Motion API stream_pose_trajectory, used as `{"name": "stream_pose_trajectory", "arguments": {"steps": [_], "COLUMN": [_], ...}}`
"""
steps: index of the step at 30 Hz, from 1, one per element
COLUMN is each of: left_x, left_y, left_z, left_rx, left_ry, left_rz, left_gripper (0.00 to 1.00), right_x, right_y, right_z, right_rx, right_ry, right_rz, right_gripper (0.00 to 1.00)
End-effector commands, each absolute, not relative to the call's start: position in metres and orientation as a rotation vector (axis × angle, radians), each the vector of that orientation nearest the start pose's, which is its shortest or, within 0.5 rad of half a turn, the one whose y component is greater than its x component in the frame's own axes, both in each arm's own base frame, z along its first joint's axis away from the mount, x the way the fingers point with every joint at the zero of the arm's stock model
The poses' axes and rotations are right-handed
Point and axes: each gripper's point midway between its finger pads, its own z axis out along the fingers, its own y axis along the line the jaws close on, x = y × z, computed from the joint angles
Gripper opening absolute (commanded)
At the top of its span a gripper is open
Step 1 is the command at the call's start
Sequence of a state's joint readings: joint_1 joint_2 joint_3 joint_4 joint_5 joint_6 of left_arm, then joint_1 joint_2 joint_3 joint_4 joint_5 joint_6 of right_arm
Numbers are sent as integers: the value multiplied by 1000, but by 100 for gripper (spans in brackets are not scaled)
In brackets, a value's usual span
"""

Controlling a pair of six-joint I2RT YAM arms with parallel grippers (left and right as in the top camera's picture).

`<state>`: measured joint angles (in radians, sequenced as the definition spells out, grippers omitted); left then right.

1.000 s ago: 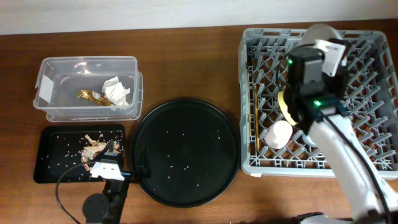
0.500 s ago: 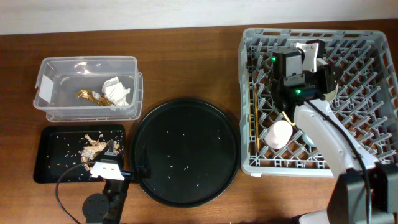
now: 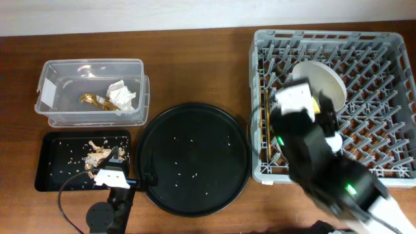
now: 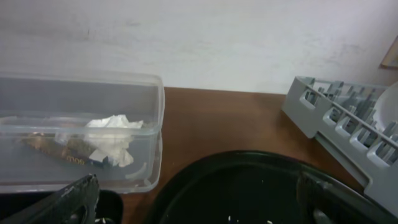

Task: Sort waste into correct bins and load items into the dishwasher rack

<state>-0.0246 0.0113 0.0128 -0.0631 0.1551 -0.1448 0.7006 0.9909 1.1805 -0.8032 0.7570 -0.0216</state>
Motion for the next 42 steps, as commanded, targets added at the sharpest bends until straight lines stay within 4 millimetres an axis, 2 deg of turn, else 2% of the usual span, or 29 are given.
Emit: {"name": "stream_pose_trajectory", "arguments": {"steps": [1,4,5,6,9,14,17,20,23,25,29,30,35,37,39,42], "left_x": [243,243,243,243,243,243,243,243,243,243,243,243,243,243,243,243], "left_y": [-33,-33,-33,-33,-33,-33,-33,-33,-33,-33,-33,-33,-33,-33,-33,-33], "left_z": [161,161,161,161,161,161,161,161,161,161,161,161,161,161,161,161], "left_rx": [37,38,37,38,38,38,38,38,38,38,38,37,38,37,38,38], "left_ry": [1637,1637,1637,1637,1637,1637,1637,1637,1637,1637,1637,1637,1637,1637,1637,1637], "left_rz": [-249,-249,-249,-249,-249,-249,-249,-249,-249,-249,-249,-249,-249,-249,-249,-249], "left_gripper": [99,99,99,99,99,100,99,99,99,99,99,99,99,99,99,99], "right_x": [225,178,164,158,167,195,194,194,192,190,185,186,211,224,233,242], "right_y": [168,204,212,208,193,148,128,98,66,44,27,26,31,33,41,43], "right_z": [328,347,348,340,337,350,364,359,336,312,270,263,190,166,156,163], "right_rx": [-499,-653,-709,-732,-672,-461,-506,-400,-261,-158,-71,-66,-78,-83,-113,-127], "right_ry": [2035,1972,1966,1998,2013,1962,1868,1871,1892,1905,1857,1846,1793,1784,1734,1619], "right_rz": [316,669,751,739,646,376,308,305,269,200,154,153,180,187,218,224], "right_gripper": [99,99,99,99,99,99,99,99,99,99,99,99,99,99,99,99]}}
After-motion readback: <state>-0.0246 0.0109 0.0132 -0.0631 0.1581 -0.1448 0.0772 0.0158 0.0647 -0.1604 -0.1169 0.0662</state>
